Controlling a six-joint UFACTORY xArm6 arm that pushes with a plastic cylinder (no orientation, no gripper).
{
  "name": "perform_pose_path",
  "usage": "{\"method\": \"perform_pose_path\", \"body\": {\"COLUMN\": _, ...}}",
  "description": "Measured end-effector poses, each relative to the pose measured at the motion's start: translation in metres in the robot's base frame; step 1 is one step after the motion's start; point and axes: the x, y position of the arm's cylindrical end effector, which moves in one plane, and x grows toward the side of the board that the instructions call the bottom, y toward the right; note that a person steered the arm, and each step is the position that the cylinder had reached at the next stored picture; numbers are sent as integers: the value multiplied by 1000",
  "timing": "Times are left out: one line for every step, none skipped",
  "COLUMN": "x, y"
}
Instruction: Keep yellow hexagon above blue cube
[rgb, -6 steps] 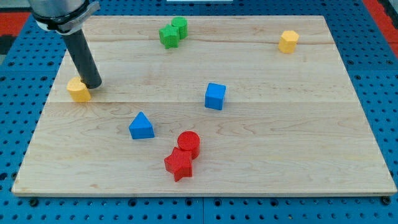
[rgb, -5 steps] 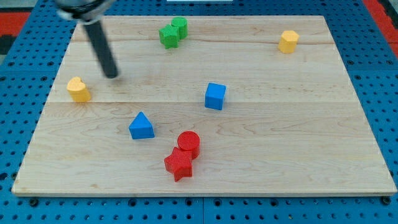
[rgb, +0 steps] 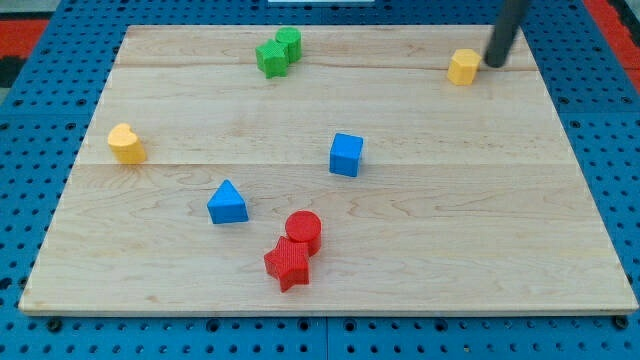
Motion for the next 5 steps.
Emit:
{"method": "perform_pose_path", "body": {"x": 4, "y": -91}}
{"method": "perform_pose_path", "body": {"x": 19, "y": -140}}
{"method": "perform_pose_path", "body": {"x": 12, "y": -99}}
{"method": "perform_pose_path", "body": {"x": 44, "y": -97}}
{"method": "perform_pose_path", "body": {"x": 66, "y": -160}}
